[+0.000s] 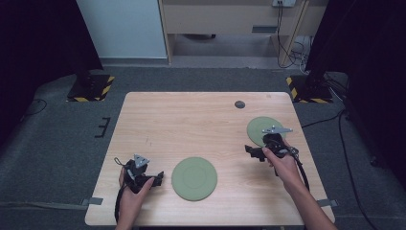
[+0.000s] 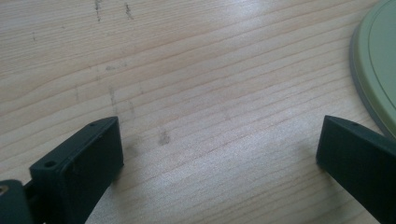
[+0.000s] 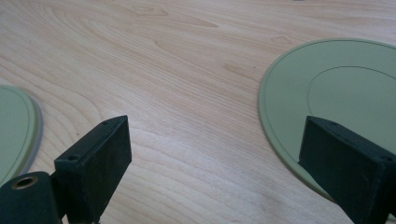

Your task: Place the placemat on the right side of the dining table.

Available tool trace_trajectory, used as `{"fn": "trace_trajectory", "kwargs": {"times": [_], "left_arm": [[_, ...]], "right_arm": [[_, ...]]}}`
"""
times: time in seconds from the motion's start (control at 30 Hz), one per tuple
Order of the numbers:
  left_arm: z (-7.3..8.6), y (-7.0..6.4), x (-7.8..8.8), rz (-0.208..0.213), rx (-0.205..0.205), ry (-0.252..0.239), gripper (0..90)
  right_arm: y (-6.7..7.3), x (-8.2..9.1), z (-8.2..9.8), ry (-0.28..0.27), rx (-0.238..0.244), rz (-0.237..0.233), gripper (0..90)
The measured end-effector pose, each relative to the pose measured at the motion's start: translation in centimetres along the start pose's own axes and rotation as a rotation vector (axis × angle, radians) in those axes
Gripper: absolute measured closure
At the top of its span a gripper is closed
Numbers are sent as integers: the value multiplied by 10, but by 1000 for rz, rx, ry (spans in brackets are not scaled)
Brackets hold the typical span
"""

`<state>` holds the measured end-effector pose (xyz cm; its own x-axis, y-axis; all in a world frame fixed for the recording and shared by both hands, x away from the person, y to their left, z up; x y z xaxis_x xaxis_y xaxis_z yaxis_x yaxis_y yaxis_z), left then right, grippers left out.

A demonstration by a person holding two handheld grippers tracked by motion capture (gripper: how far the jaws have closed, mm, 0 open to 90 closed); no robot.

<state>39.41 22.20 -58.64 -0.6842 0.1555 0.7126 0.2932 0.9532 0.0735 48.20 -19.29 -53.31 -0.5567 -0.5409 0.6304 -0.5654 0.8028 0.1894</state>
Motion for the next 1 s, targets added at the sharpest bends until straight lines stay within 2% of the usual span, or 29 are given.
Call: {"fn": "trace_trajectory", "kwargs": {"times": [0.33,0.97,1.0], "left_arm": [[0,0,0,1,-1,-2,0],[1,-1,1,3,-2,-2,0],[1,-1,1,4,-3,-1,0]], "right_arm": [[13,-6,11,9,25,-1,96],[33,-13,19,19,50,-29,97],[37,-15,19,23,62,-30,97]]}}
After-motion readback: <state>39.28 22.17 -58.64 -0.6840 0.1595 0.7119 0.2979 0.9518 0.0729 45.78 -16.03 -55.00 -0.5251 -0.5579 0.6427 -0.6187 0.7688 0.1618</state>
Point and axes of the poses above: each handheld gripper's, and its own axes: x roughly backward along the jaws, z roughly out of its underside, y roughly to its left, the point moved 7 cm from there along -x, roughly forward along the jaws, and after that the axes turned 6 degrees about -z, right-handed, at the moved point
